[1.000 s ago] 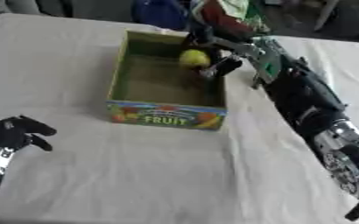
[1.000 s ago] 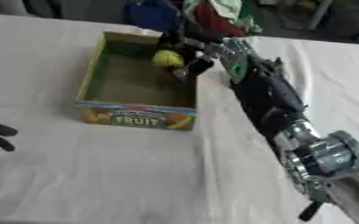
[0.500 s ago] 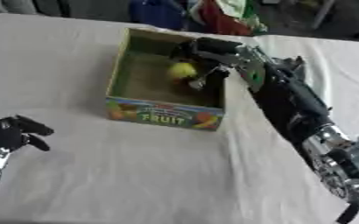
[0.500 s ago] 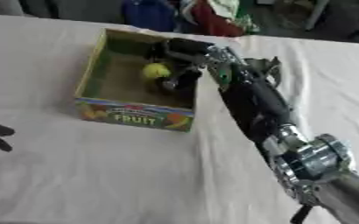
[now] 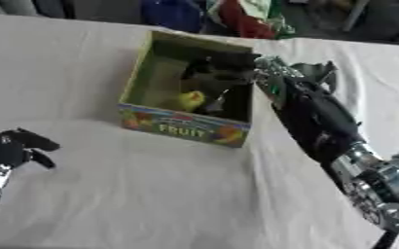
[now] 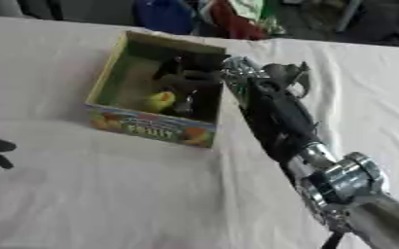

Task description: Pick up objects on the table and place them in the box.

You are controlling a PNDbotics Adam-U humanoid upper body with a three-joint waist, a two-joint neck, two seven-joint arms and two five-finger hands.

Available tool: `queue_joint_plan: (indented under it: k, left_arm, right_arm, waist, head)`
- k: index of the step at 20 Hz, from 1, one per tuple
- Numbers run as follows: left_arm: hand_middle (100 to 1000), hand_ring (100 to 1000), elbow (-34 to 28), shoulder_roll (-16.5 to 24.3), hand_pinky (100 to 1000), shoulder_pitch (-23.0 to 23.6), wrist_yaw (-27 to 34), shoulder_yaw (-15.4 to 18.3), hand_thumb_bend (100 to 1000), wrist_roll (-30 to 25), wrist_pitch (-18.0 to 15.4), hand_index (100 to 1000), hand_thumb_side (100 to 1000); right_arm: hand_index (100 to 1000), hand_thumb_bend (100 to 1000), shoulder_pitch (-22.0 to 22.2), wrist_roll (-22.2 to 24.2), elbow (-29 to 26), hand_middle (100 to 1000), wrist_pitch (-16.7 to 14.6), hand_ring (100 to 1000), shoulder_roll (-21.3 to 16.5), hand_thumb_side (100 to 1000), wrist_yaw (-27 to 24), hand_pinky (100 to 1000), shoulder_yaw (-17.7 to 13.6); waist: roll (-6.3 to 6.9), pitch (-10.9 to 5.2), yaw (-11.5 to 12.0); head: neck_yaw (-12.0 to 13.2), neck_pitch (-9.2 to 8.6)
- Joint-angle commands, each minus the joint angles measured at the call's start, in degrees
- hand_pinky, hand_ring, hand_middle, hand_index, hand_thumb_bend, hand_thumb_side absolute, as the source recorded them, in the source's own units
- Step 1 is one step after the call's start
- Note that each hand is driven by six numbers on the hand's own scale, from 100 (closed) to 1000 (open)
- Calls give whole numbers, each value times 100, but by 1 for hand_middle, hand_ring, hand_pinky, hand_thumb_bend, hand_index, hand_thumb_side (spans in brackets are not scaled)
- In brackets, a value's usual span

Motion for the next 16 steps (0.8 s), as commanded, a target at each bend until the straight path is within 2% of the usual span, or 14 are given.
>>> queue_joint_plan:
  k: [1,4,8,12,16]
  left_arm:
    - [560,684,-117,39,540,-53,31,8,100,8,-3,679,793]
    - [561,685,-117,50,541,-45,25,13,100,12,-5,680,792]
    - [561,685,-122,73,540,-31,19,27,100,27,-9,680,791]
    - [561,686,-121,98,540,-15,6,50,100,47,-10,680,791]
    - [560,685,-119,119,540,8,-20,87,100,82,-14,679,792]
  right_arm:
    - [968,612,-165,-93,-248,856,-10,918,-209,906,108,858,43]
    - [978,617,-213,-158,-386,863,-10,925,-311,914,63,867,85]
    - [978,604,-277,-188,-649,859,-10,922,-504,870,-265,864,157]
    - [971,584,-296,-14,-948,851,-10,915,-776,795,-935,855,221]
    - [951,562,-250,476,-1232,838,-10,904,-1113,705,-1949,842,205]
  waist:
    - [33,-97,-20]
    - [29,-104,-44]
    - [27,-114,-98]
    - [13,-121,-178]
    - [3,-118,-277]
  head:
    - [-10,15]
    - [-16,12]
    - [-2,1]
    - [42,-27]
    - [124,-56]
